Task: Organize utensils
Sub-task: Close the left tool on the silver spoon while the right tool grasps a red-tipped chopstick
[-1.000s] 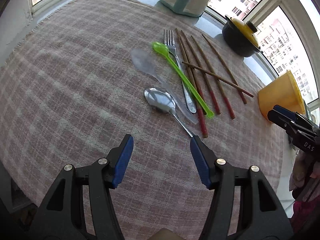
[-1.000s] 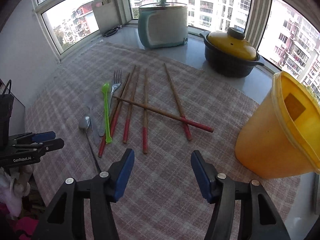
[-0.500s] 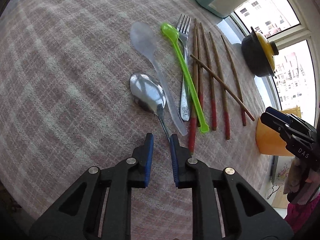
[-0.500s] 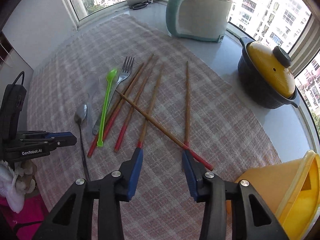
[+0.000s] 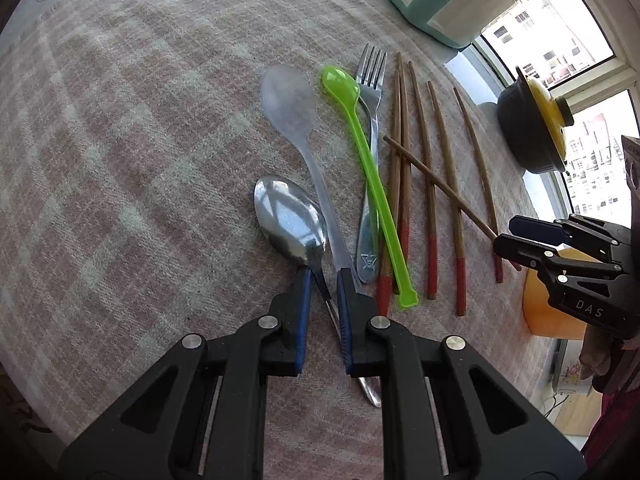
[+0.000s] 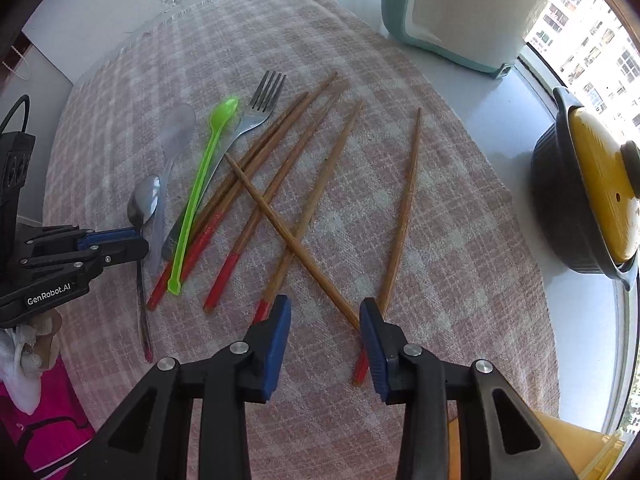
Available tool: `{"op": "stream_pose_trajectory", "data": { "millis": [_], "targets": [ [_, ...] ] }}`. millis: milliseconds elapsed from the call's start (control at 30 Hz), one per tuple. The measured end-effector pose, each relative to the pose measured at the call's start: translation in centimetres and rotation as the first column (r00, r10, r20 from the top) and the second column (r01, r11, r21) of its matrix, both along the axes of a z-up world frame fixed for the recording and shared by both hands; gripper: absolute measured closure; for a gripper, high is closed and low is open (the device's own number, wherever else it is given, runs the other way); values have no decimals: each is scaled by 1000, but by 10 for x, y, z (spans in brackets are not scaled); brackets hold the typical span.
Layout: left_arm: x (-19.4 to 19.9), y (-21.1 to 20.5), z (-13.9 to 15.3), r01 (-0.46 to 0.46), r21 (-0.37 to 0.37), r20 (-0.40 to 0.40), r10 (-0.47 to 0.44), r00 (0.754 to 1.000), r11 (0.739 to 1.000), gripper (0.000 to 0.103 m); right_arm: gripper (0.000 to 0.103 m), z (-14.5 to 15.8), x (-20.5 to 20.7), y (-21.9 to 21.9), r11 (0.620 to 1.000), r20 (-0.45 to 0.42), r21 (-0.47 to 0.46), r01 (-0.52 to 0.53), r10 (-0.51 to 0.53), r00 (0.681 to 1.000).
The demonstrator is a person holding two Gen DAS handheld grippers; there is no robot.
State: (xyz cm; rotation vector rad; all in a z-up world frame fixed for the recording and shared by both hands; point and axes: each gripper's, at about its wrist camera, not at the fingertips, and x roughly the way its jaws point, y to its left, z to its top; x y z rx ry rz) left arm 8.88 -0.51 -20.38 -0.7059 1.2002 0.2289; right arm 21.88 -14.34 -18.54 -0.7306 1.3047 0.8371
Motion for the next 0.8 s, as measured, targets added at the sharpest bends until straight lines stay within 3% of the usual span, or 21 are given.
{"op": "stream_pose_trajectory", "data": {
  "millis": [433,800],
  "targets": [
    [2,3,-1,2,5,17,-2,1000,1000,97,74,-23,11,30,992,-14,-100,-76,75,997],
    [-2,5,1,21,5,29,-21,999,1000,99,99,-42,8,37,995,-47,-84,-47,43,998]
  ]
}}
